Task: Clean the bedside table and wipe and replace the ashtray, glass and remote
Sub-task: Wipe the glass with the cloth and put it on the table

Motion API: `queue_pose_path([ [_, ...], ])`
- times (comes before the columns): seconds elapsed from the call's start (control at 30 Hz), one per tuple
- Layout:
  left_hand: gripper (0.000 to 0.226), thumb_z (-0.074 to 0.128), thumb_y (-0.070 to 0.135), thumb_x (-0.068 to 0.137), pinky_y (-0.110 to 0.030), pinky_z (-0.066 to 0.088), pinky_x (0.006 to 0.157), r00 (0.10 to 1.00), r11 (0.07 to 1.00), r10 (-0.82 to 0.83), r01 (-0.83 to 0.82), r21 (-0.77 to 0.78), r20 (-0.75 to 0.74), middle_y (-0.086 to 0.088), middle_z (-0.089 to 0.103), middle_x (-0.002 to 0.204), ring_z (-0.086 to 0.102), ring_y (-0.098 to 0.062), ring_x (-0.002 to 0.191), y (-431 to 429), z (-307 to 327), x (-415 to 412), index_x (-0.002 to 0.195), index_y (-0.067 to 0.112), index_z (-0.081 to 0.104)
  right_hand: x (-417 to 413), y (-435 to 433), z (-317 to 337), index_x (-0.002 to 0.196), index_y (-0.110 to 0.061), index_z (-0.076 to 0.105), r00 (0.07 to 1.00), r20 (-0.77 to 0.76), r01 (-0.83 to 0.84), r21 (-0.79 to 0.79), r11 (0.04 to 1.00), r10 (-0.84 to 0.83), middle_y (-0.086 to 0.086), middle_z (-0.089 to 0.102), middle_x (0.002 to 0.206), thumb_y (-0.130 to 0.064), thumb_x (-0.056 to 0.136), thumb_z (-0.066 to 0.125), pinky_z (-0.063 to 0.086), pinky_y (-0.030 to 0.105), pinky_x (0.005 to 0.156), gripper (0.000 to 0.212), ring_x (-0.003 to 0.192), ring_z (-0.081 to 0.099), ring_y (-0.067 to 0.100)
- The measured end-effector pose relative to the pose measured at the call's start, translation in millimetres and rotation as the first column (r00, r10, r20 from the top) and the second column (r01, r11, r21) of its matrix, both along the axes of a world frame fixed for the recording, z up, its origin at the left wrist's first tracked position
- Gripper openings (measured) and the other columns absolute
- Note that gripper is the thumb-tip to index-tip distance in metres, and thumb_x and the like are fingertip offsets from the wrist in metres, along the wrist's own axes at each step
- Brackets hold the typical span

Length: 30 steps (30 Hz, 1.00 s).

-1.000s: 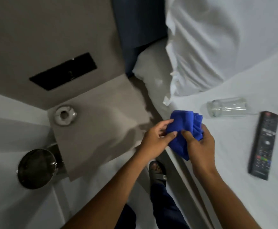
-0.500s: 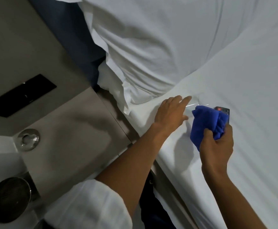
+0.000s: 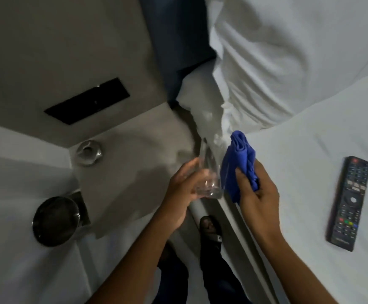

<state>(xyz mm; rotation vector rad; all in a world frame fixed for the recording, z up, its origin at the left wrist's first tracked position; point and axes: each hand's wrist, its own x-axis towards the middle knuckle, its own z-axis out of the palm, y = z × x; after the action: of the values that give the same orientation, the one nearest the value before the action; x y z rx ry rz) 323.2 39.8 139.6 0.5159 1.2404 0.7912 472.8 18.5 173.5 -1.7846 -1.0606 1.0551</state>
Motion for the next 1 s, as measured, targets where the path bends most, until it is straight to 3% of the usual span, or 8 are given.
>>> queue_pose_path([
  [0.1,0.044,0.063,0.033,0.074,-0.038,0.053,0.077,0.99,0.992,0.096,-0.088,-0.085,0.102,-0.01,0.073,0.1,0.07,-0.024,0.094,-19.2,5.9,-43.0,0.117,0.022,0.063,-31.8,10.8,0.5,0.128,-0.03,0.058,0.988,-0.055,-0.141,0.003,0.99,0.141,-0.015,0.067,0.117,-0.022,0.096,0.053,0.046,0.019,0.09,0.033,0.106,0.06,-0.004],
  [0.17,0.057,0.072,0.045,0.069,-0.041,0.051,0.082,0.989,0.986,0.142,-0.138,-0.094,0.03,-0.004,0.071,0.106,0.068,-0.023,0.1,-30.1,7.7,-68.0,0.121,0.023,0.062,-63.4,12.5,2.1,0.128,-0.024,0.059,0.967,-0.049,-0.25,0.03,0.968,0.251,-0.007,0.068,0.118,-0.018,0.096,0.054,0.047,0.016,0.088,0.033,0.106,0.061,0.0],
  [0.23,0.065,0.078,0.051,0.062,-0.042,0.052,0.083,0.982,0.979,0.184,-0.187,-0.08,-0.048,0.001,0.071,0.107,0.067,-0.022,0.104,-35.9,8.4,-85.2,0.119,0.024,0.064,-91.2,8.4,3.8,0.134,-0.02,0.055,0.944,-0.036,-0.323,0.09,0.942,0.327,-0.001,0.062,0.13,-0.011,0.094,0.055,0.045,0.021,0.099,0.041,0.118,0.057,0.006],
  [0.37,0.037,0.079,0.041,0.07,-0.04,0.053,0.081,0.933,0.934,0.355,-0.357,-0.019,-0.066,-0.002,0.072,0.093,0.067,-0.023,0.098,-44.4,11.6,-123.7,0.099,0.02,0.073,-138.1,-7.4,2.8,0.139,-0.025,0.048,0.876,-0.011,-0.475,0.164,0.865,0.483,0.0,0.05,0.144,0.0,0.091,0.054,0.042,0.034,0.108,0.055,0.134,0.044,0.01],
  [0.47,0.04,0.073,0.039,0.078,-0.044,0.053,0.087,0.885,0.886,0.463,-0.462,0.028,-0.051,-0.01,0.073,0.099,0.066,-0.029,0.098,-48.5,11.2,-152.6,0.106,0.012,0.07,-157.4,-27.9,-2.3,0.138,-0.034,0.046,0.83,0.005,-0.552,0.158,0.819,0.558,-0.001,0.049,0.144,-0.004,0.091,0.054,0.042,0.034,0.107,0.056,0.134,0.044,0.01],
  [0.6,0.05,0.071,0.039,0.081,-0.053,0.052,0.092,0.861,0.862,0.507,-0.506,-0.034,0.032,-0.023,0.066,0.119,0.065,-0.036,0.109,-59.2,8.3,-184.7,0.118,0.008,0.058,-172.8,-38.0,-8.0,0.133,-0.042,0.045,0.803,-0.048,-0.587,0.099,0.803,0.593,-0.011,0.058,0.132,-0.021,0.095,0.049,0.045,0.026,0.103,0.044,0.121,0.053,0.001],
  [0.8,0.05,0.079,0.047,0.066,-0.04,0.056,0.084,0.91,0.907,0.412,-0.414,-0.077,-0.041,0.002,0.073,0.107,0.069,-0.017,0.101,-79.7,4.7,-193.3,0.109,0.026,0.069,-208.1,-2.9,-12.6,0.14,-0.019,0.047,0.829,-0.008,-0.557,0.092,0.826,0.559,-0.002,0.061,0.13,-0.013,0.098,0.049,0.047,0.023,0.1,0.042,0.116,0.057,0.003],
  [1.0,0.07,0.082,0.046,0.063,-0.039,0.055,0.084,0.865,0.867,0.494,-0.498,-0.024,-0.089,-0.003,0.074,0.107,0.071,-0.02,0.097,-75.4,5.9,-209.9,0.124,0.02,0.06,-221.4,-16.5,-8.7,0.139,-0.026,0.045,0.767,0.069,-0.638,0.198,0.744,0.639,0.005,0.051,0.142,-0.005,0.093,0.052,0.045,0.036,0.104,0.052,0.129,0.05,0.014],
])
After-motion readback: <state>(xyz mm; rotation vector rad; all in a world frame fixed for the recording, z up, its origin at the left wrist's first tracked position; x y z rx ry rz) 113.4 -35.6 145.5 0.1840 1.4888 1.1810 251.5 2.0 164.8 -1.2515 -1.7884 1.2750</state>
